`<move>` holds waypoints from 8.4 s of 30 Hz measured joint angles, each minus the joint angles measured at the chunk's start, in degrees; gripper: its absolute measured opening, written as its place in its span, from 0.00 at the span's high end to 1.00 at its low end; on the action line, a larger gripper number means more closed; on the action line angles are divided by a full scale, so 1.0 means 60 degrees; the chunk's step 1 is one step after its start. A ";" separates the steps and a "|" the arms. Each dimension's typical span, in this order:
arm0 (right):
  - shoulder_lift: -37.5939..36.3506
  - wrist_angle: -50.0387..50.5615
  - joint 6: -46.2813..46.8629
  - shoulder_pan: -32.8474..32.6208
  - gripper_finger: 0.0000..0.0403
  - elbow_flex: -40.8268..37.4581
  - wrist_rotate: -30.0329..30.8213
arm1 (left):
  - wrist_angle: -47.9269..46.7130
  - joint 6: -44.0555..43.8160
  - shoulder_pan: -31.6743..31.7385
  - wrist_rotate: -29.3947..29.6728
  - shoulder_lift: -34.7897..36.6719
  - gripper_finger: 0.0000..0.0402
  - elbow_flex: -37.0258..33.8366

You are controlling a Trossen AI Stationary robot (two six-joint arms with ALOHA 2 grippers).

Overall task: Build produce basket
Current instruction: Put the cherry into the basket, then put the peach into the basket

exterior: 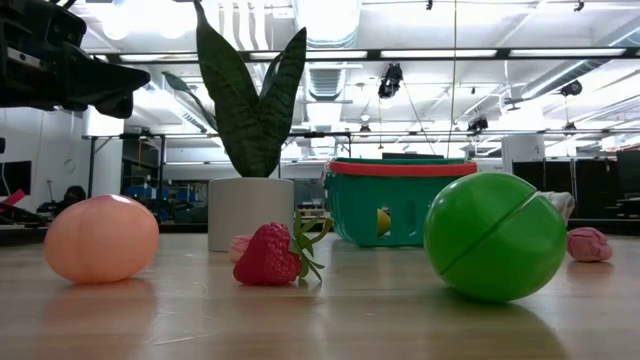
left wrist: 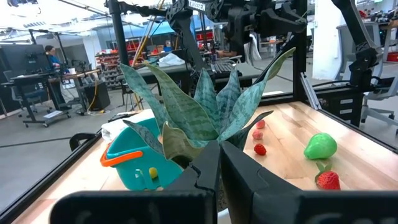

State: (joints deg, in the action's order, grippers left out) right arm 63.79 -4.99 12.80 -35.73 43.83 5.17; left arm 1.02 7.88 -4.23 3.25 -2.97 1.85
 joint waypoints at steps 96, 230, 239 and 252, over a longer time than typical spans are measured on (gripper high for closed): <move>0.3086 0.3138 0.1891 0.7032 0.78 0.1238 0.2784 | 0.0001 0.0000 -0.0002 0.0001 0.0004 1.00 0.0000; 0.1629 1.1817 0.1641 0.2855 0.70 0.6426 0.1098 | 0.0003 0.0000 0.0000 0.0001 0.0014 1.00 0.0002; 0.1263 1.1795 0.2888 0.0311 0.70 0.6411 0.1069 | 0.0000 0.0000 0.0000 0.0001 0.0008 1.00 0.0000; 0.2457 1.1795 0.6391 -0.1210 0.68 0.5810 0.1137 | 0.0002 0.0000 0.0000 -0.0001 0.0001 1.00 0.0000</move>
State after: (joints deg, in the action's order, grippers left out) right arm 78.53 65.78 51.15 -42.98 78.69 11.99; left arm 1.03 7.88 -4.23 3.25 -2.96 1.85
